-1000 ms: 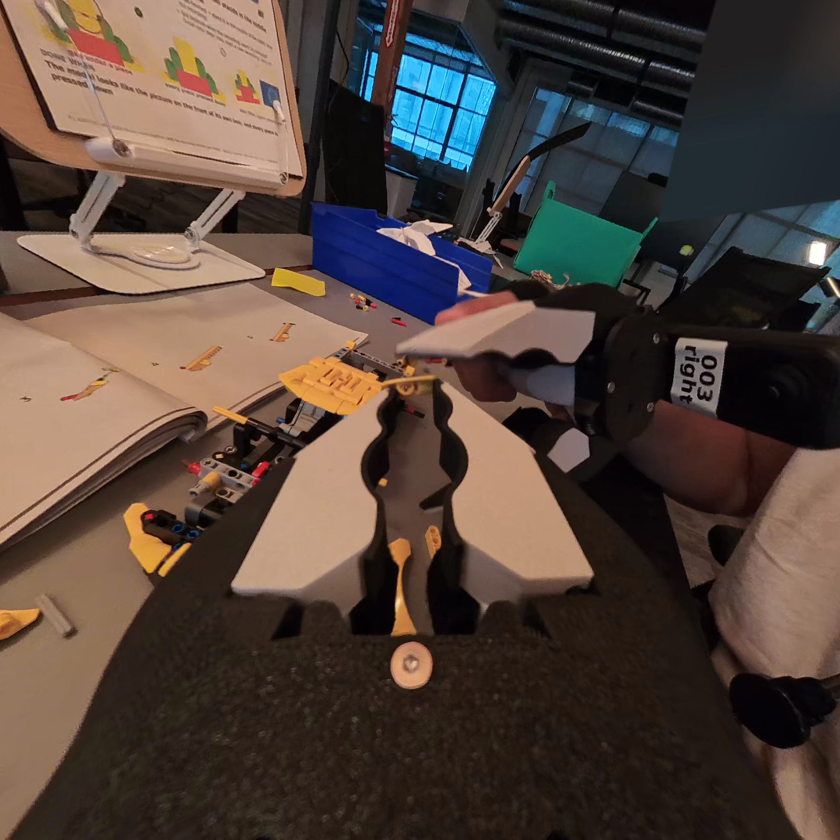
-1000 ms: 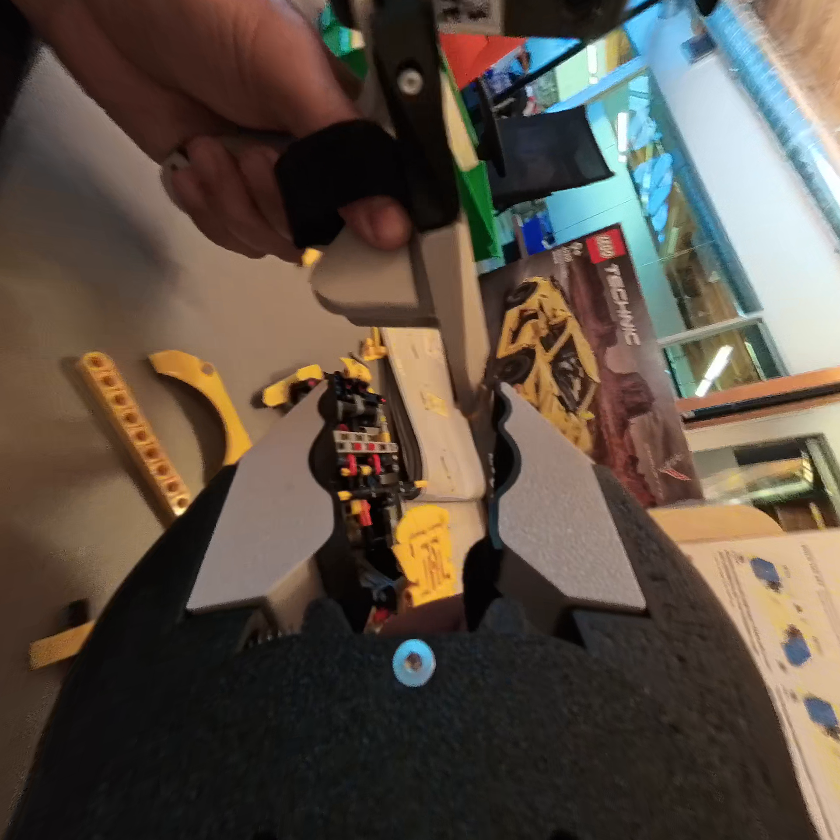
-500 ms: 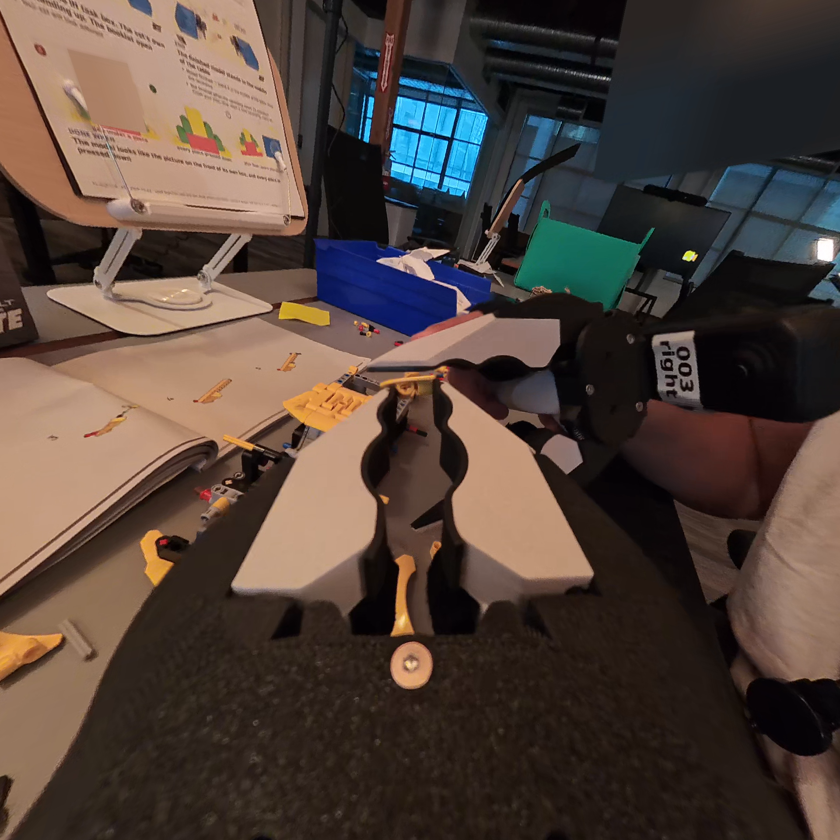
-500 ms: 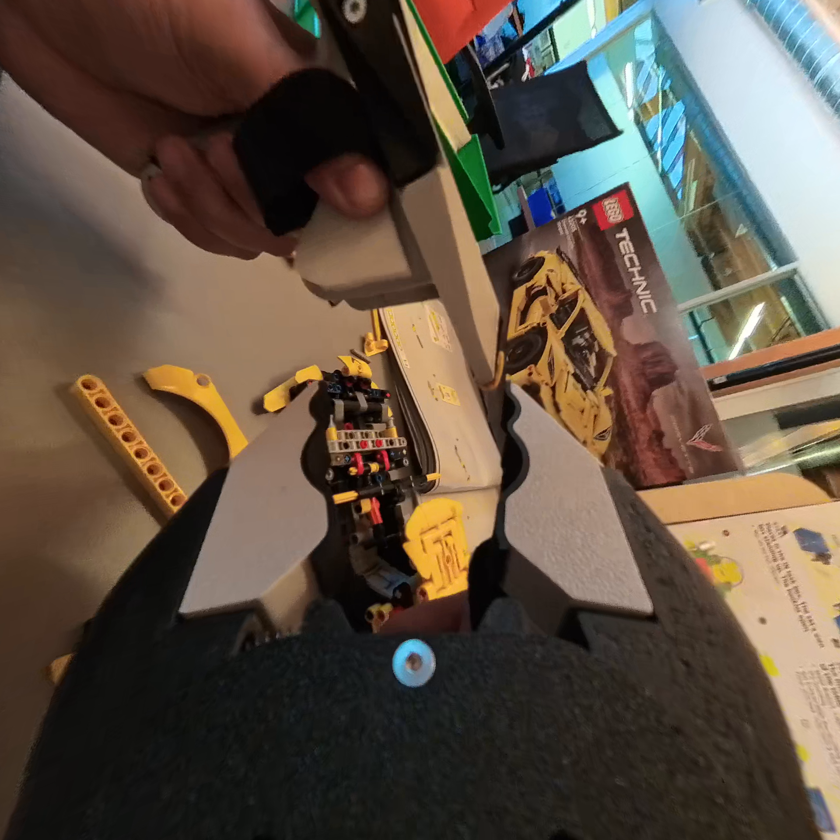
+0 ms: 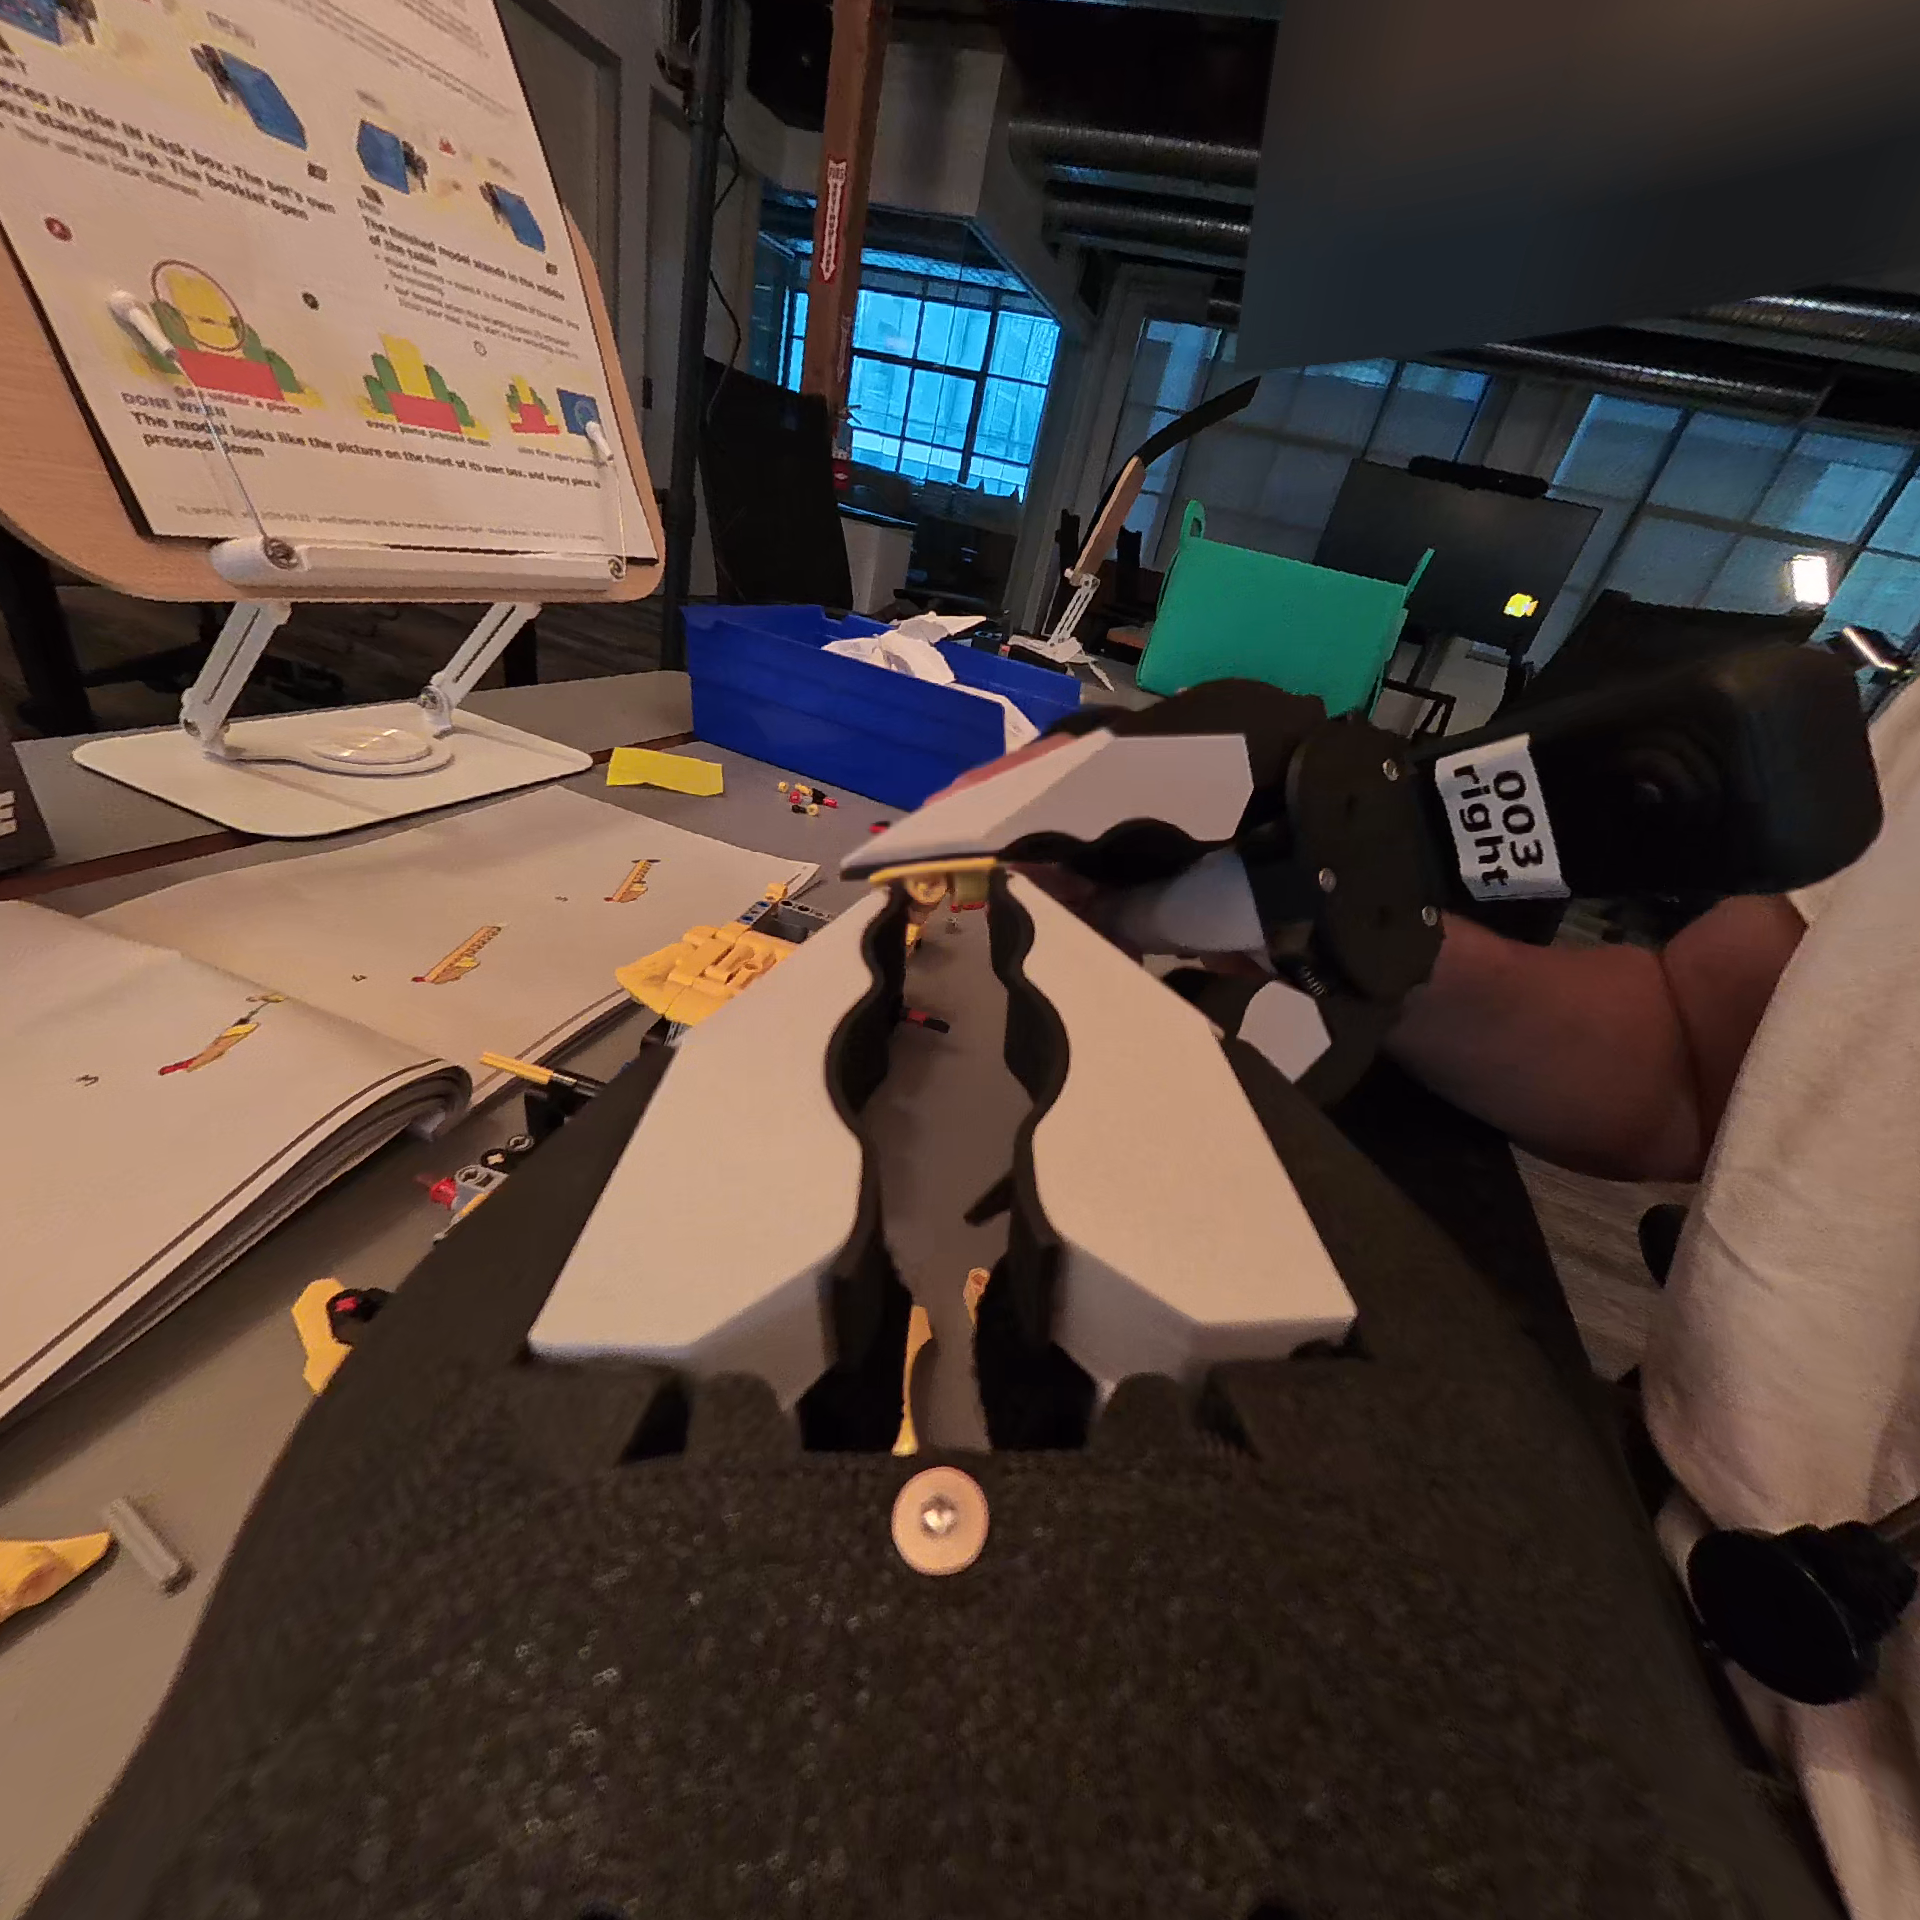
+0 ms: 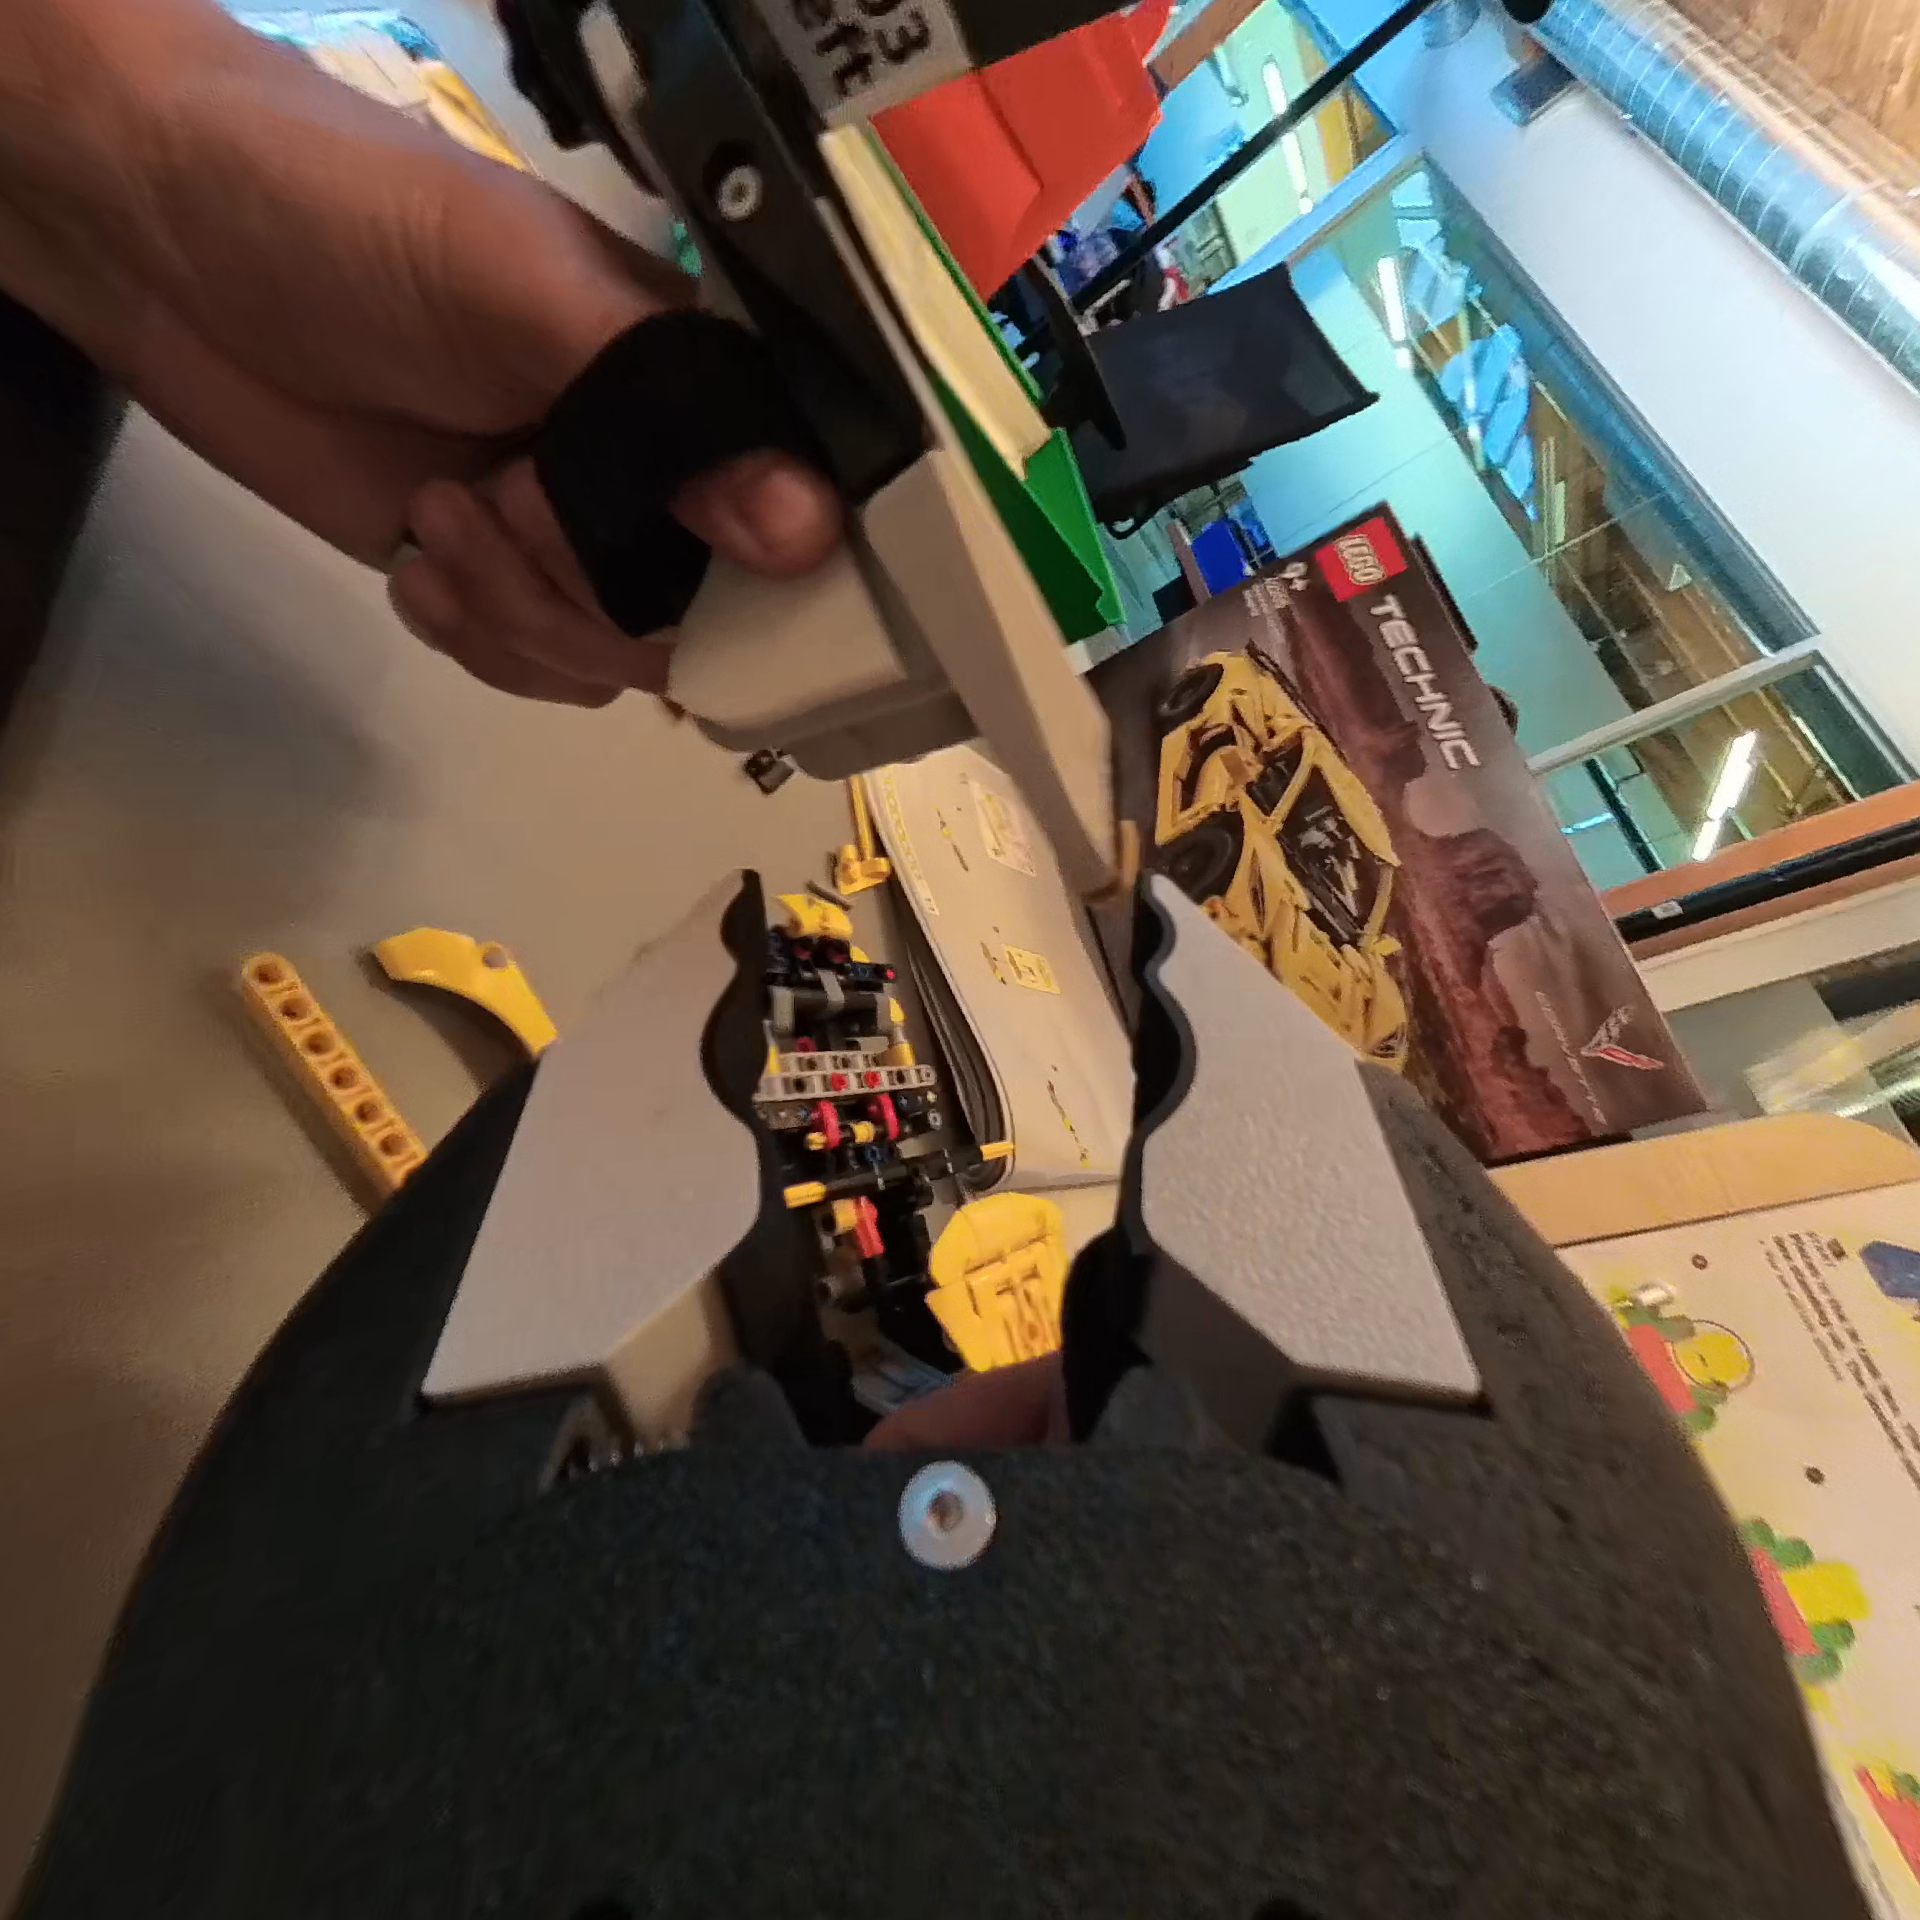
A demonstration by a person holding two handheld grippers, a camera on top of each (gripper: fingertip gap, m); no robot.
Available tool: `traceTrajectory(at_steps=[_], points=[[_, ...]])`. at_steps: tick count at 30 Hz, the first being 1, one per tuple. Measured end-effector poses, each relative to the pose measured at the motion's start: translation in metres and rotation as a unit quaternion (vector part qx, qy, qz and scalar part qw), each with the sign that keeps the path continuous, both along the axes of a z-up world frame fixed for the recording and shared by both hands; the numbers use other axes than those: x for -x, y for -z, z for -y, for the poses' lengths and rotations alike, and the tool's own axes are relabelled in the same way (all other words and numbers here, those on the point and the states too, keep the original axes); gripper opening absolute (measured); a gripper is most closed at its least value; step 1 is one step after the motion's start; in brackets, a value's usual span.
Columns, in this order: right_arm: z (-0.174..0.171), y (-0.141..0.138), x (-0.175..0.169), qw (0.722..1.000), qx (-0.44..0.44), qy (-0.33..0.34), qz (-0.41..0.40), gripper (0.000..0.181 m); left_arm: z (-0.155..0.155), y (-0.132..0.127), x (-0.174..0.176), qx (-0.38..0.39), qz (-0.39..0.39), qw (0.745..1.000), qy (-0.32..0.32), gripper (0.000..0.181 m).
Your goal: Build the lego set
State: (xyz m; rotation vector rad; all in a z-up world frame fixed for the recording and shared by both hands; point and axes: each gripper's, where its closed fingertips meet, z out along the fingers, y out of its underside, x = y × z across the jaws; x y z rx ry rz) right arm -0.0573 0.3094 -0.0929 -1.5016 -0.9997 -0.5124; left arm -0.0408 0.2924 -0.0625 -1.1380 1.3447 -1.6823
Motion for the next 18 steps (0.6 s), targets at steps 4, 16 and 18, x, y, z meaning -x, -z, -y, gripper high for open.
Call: traceTrajectory(at_steps=[4, 16, 18], points=[[0.000, 0.006, 0.003, 1.000, 0.010, -0.003, -0.012, 0.072, -0.001, 0.003, 0.000, -0.013, -0.006, 1.000, -0.006, 0.015], [-0.001, 0.007, 0.001, 1.000, -0.001, 0.002, 0.026, 0.070, -0.002, 0.010, -0.005, -0.045, -0.024, 0.998, -0.028, 0.015], [-0.001, -0.008, -0.010, 1.000, -0.018, 0.014, -0.010, 0.079, -0.010, 0.008, -0.005, -0.074, -0.015, 0.995, -0.069, 0.016]])
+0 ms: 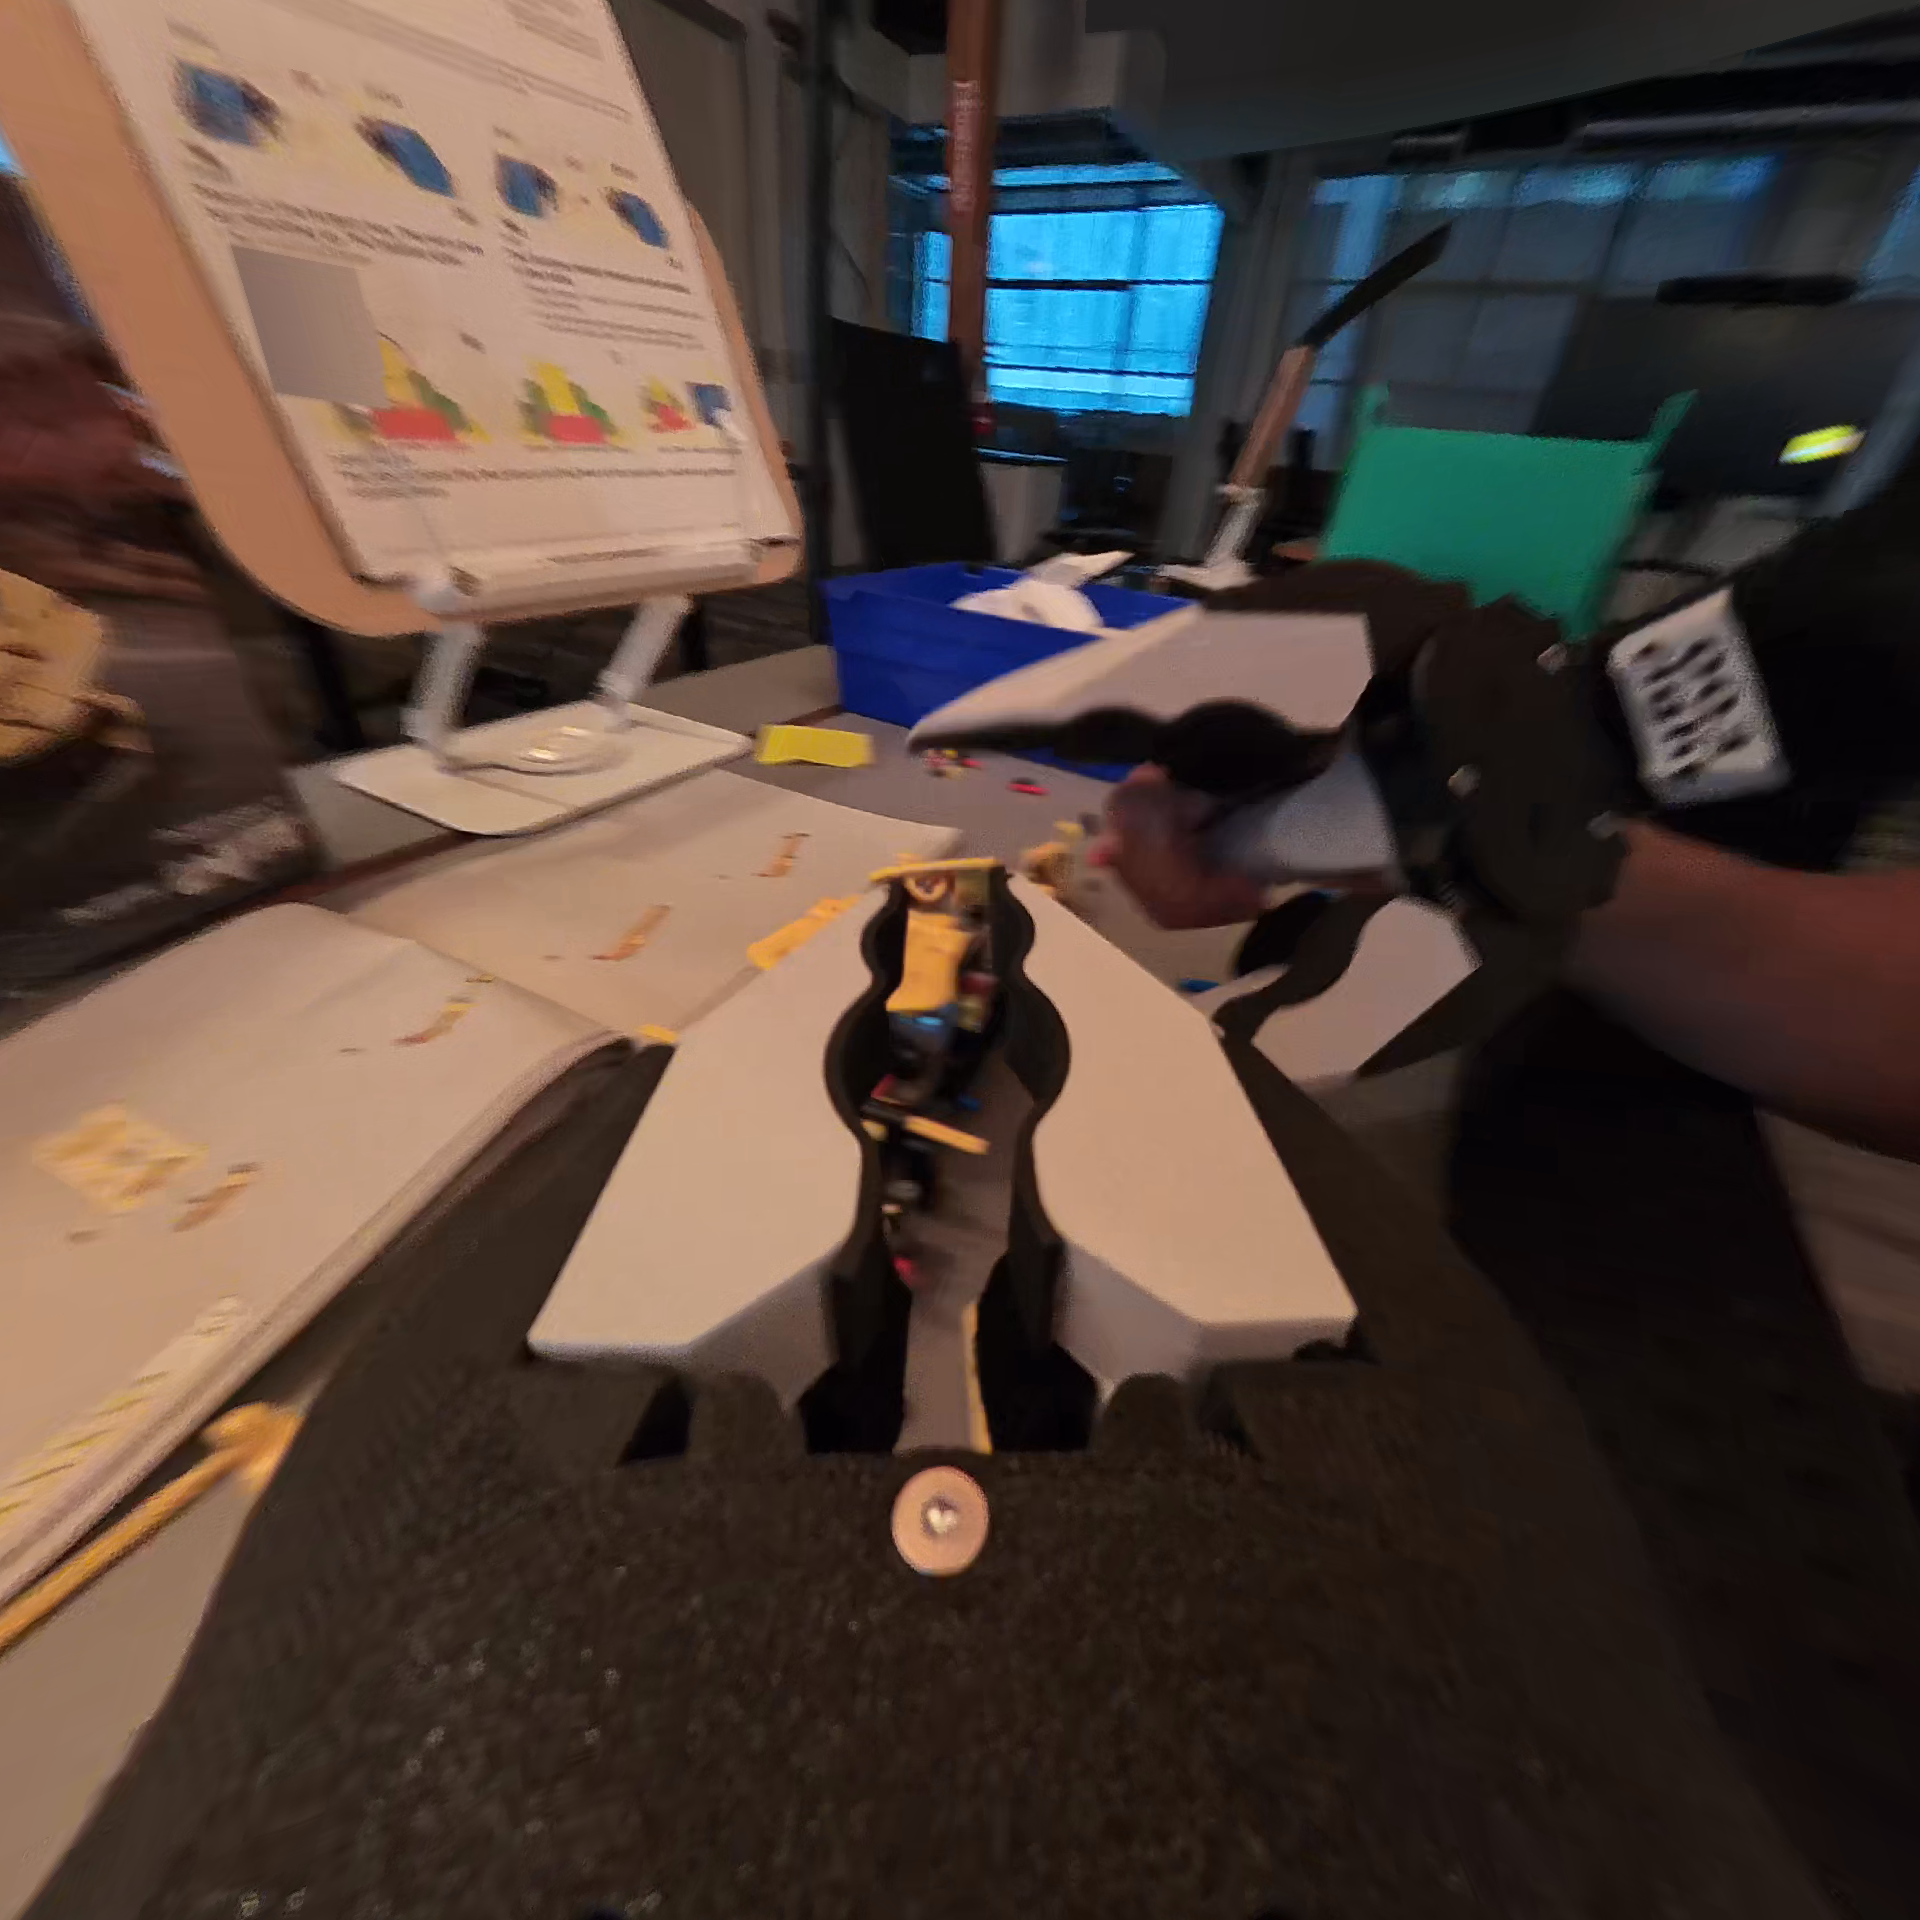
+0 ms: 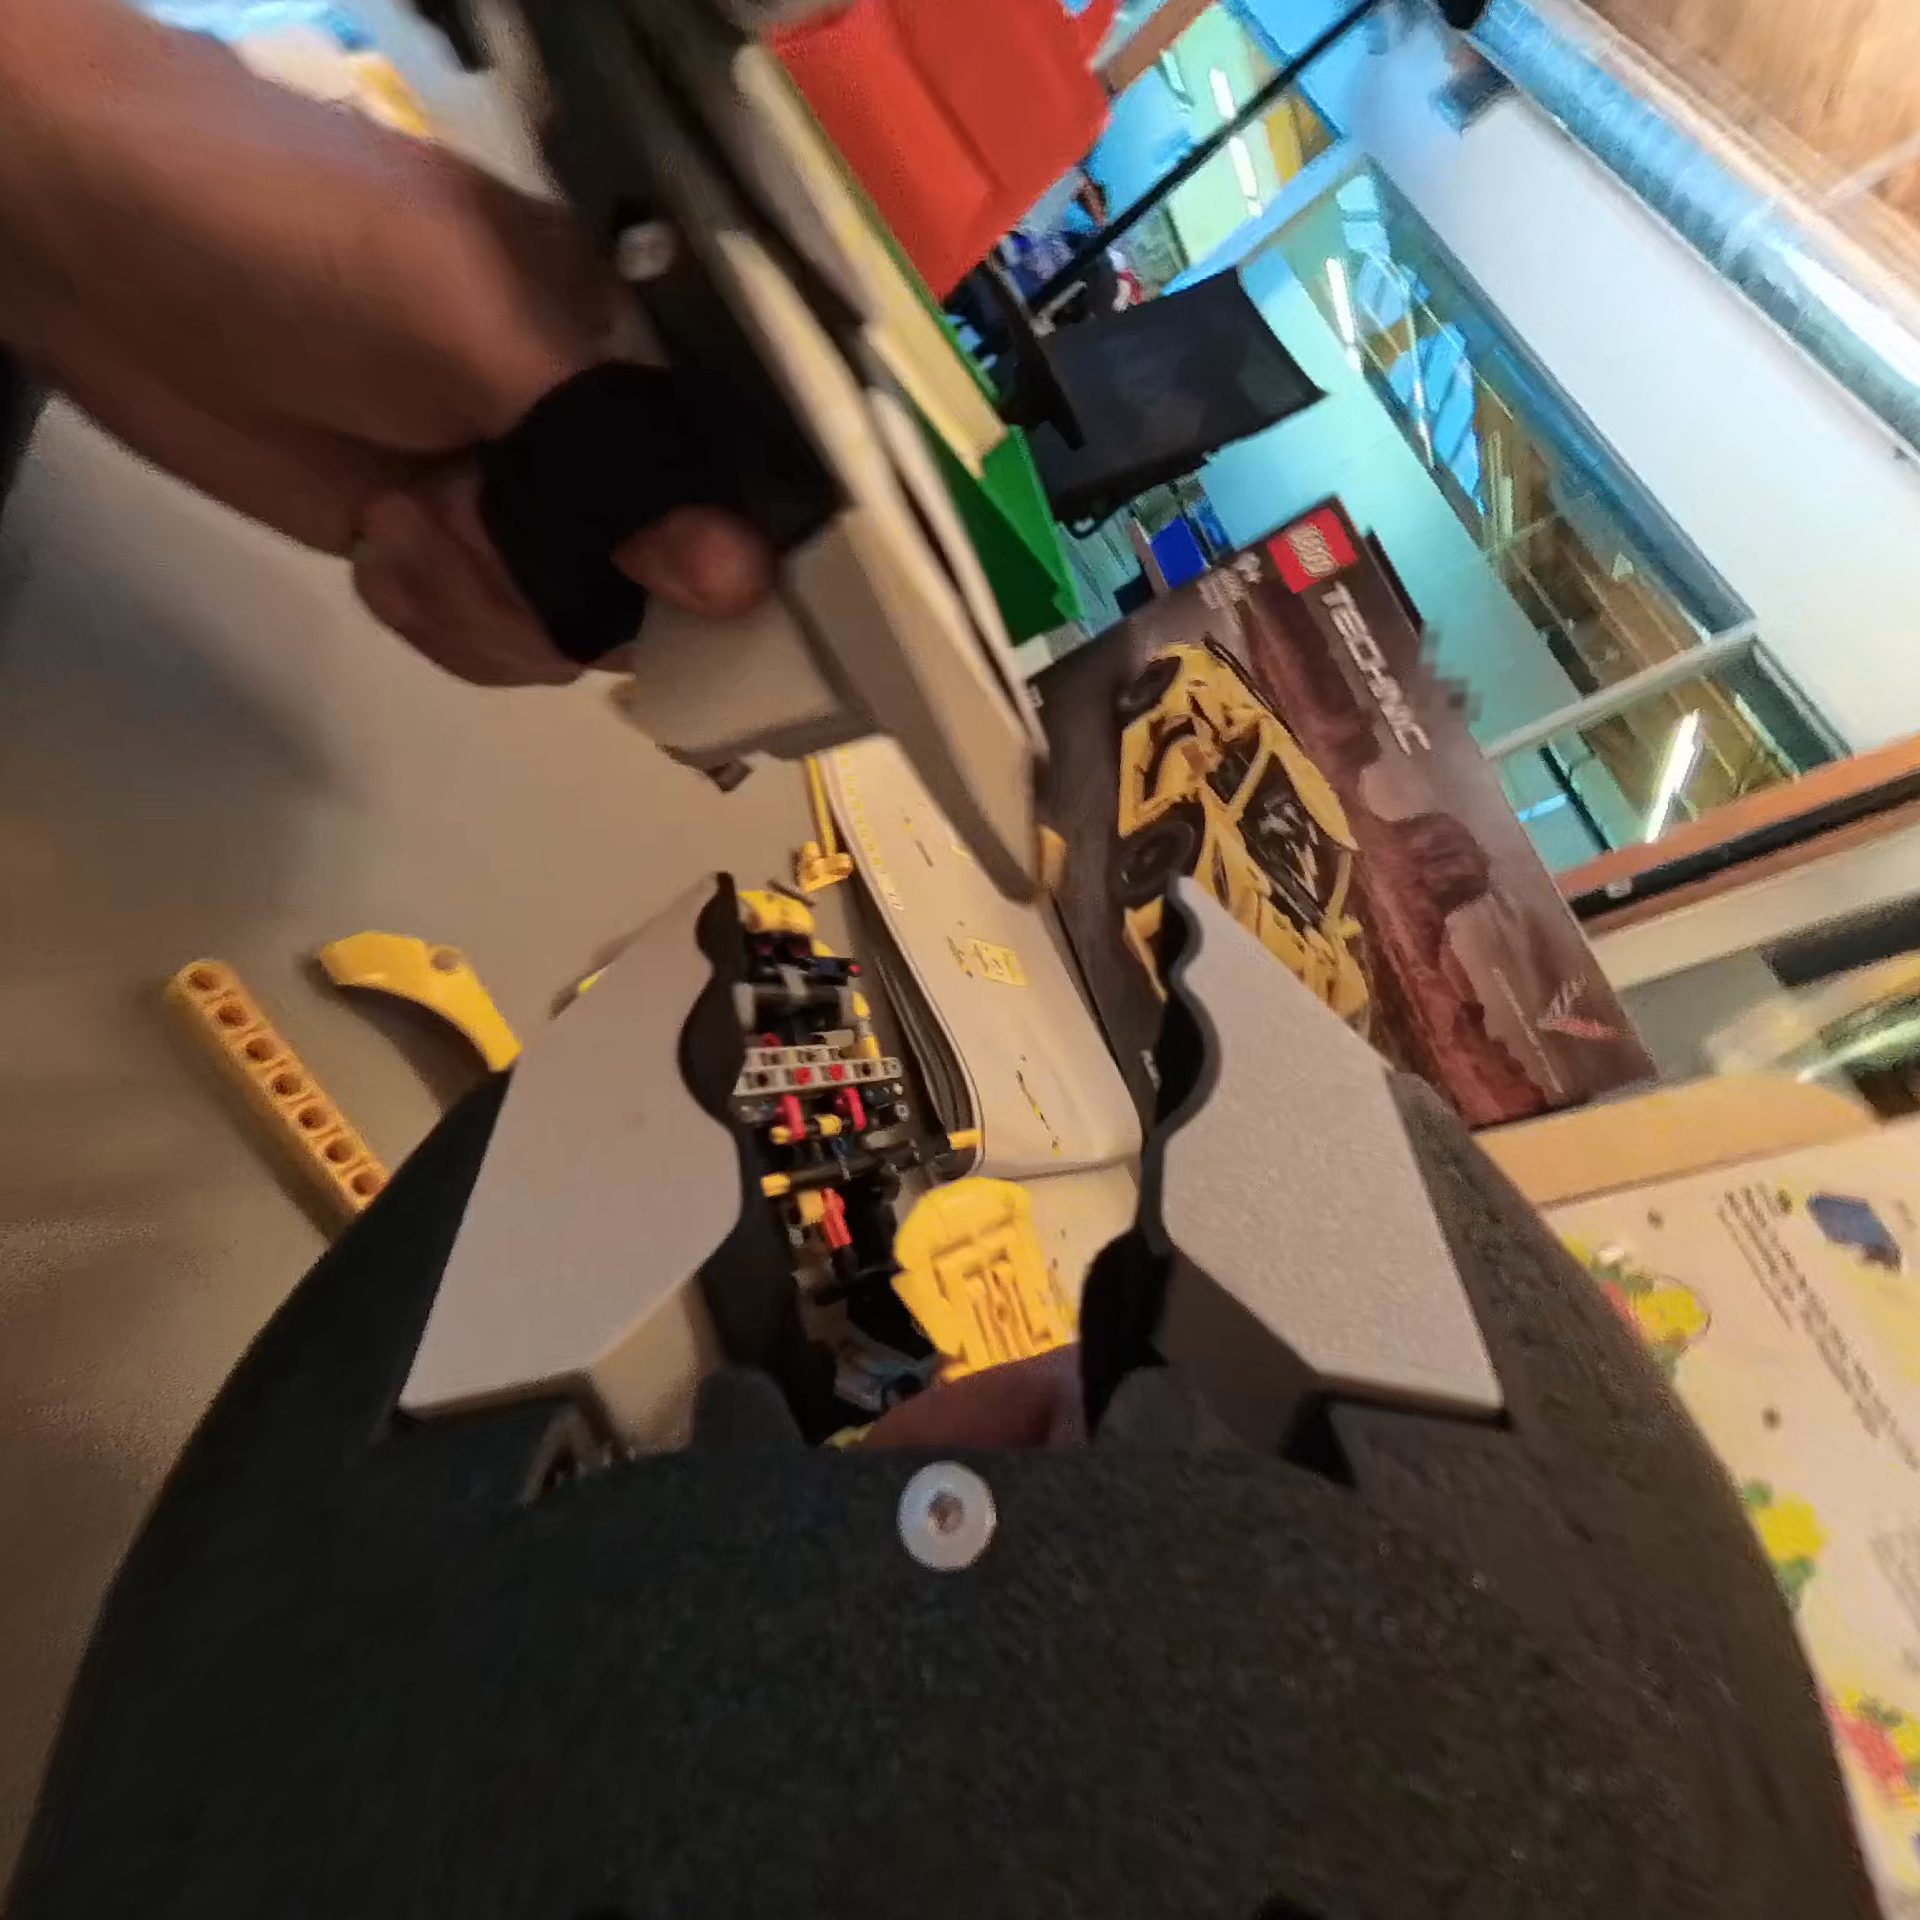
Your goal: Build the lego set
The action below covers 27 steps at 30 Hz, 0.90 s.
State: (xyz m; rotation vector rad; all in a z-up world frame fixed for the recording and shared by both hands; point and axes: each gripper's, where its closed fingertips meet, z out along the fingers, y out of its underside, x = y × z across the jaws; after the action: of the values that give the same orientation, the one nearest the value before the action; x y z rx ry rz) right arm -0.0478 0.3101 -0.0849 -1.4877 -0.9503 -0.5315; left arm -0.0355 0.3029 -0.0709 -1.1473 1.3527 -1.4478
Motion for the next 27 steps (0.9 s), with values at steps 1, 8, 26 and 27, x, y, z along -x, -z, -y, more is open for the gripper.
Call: traceTrajectory(at_steps=[1, 8, 26, 27], points=[[0.000, -0.008, -0.010, 0.999, 0.000, 0.012, -0.032, 0.084, -0.009, -0.004, 0.001, -0.026, 0.014, 0.999, -0.036, 0.016], [0.011, -0.045, -0.024, 0.900, 0.087, -0.086, -0.418, 0.079, -0.045, -0.039, 0.023, -0.160, 0.126, 0.956, -0.210, 0.015], [-0.017, -0.039, 0.004, 0.780, 0.223, -0.125, -0.572, 0.030, -0.022, -0.026, 0.007, -0.344, 0.111, 0.905, -0.224, 0.016], [-0.015, -0.038, 0.005, 0.778, 0.229, -0.132, -0.570, 0.026, -0.021, -0.026, 0.006, -0.349, 0.110, 0.904, -0.223, 0.016]])
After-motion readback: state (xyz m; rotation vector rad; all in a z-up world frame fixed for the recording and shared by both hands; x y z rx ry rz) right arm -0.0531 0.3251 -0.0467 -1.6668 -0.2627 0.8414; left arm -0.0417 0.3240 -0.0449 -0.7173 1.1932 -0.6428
